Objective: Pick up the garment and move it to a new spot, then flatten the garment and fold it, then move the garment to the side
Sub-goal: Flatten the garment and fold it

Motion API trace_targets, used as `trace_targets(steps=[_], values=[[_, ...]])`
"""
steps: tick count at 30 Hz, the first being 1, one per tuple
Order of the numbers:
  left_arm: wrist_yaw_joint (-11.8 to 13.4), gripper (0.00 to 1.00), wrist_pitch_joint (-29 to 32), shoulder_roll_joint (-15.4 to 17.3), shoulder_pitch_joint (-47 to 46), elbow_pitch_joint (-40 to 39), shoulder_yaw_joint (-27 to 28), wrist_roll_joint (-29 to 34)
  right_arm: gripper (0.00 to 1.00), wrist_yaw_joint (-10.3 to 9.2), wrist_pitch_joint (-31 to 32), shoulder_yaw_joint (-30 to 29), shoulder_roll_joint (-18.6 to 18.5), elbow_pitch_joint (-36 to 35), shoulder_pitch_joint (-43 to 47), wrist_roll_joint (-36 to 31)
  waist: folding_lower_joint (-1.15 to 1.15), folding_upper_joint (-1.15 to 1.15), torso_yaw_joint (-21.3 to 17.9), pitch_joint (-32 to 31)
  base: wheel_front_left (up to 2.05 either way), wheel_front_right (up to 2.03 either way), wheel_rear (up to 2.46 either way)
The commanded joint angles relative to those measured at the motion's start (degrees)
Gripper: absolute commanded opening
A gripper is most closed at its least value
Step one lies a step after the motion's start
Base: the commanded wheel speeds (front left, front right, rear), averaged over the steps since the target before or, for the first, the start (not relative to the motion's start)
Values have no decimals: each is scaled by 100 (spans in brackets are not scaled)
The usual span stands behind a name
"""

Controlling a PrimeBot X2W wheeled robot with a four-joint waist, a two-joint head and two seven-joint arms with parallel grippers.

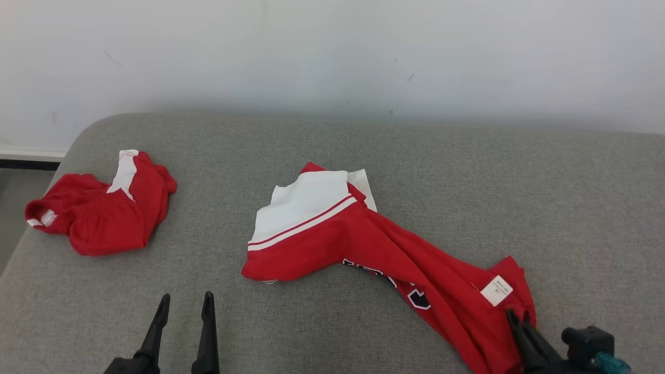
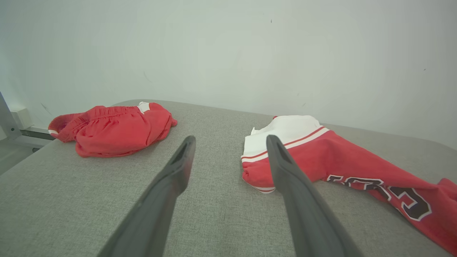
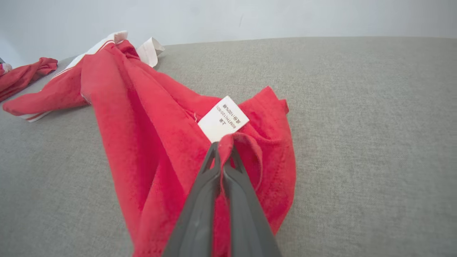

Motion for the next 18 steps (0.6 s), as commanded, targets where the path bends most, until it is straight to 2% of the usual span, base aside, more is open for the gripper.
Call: trace_targets(steps=[1, 9, 14, 18], values=[[-3, 100, -19, -8, -37, -5, 20, 52, 0, -13, -33, -54, -96, -1, -150, -9, -1, 0, 3, 4, 0, 0, 0], [-14, 100, -19, -8, -129, -9, -4, 59, 0, -13, -33, -184, -646, -95, -1364, -93, -1, 0, -13, 93, 0, 0, 0], [16, 100, -19, -7, -217, 18, -116, 21, 0, -13, -33, -25, -990, -43, -2324, -51, -1, 0, 68, 152, 0, 0, 0], [13, 100, -19, -8, -241, 50, -109, -18, 0, -13, -32, 177, -1124, -92, -2894, -52, -1, 0, 93, 154, 0, 0, 0]])
